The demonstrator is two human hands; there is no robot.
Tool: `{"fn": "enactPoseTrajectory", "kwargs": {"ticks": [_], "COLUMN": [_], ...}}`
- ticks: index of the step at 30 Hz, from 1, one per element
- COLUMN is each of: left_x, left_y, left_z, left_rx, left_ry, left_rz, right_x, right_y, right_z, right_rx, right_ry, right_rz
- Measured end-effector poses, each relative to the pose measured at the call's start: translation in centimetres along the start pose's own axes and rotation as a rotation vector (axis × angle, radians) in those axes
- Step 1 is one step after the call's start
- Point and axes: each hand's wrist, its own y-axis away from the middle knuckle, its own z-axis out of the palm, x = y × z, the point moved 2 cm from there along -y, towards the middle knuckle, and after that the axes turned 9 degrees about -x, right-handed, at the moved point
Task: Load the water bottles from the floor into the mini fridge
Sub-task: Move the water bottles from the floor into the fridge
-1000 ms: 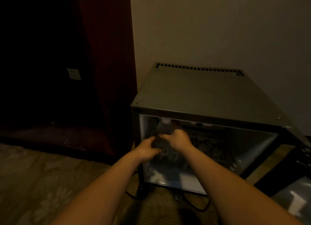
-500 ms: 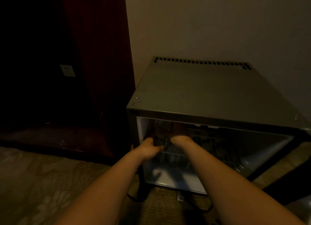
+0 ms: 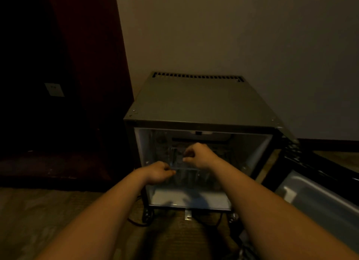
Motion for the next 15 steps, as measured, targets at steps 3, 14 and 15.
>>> {"fn": "enactPoseTrajectory", "kwargs": {"ticks": [3, 14, 15], "left_x": [1.7, 13.4, 14.8], "left_y": [1.9, 12.1, 13.0], "left_z": [1.2, 6.6, 7.4], "left_rx": [0.071, 0.125, 0.117], "left_ry": [-0.083, -0.28, -0.29], "left_rz": [0.101, 0.347, 0.379], "right_x": [0.7, 2.8, 3.2], "right_y": [3.7, 21.0, 22.9], "right_z": [-0.9, -7.4, -8.1], "right_rx": [-0.038, 0.219, 0.248], "right_ry": [0.05, 0.023, 0.018], "right_rz": [0.009, 0.043, 0.049]}}
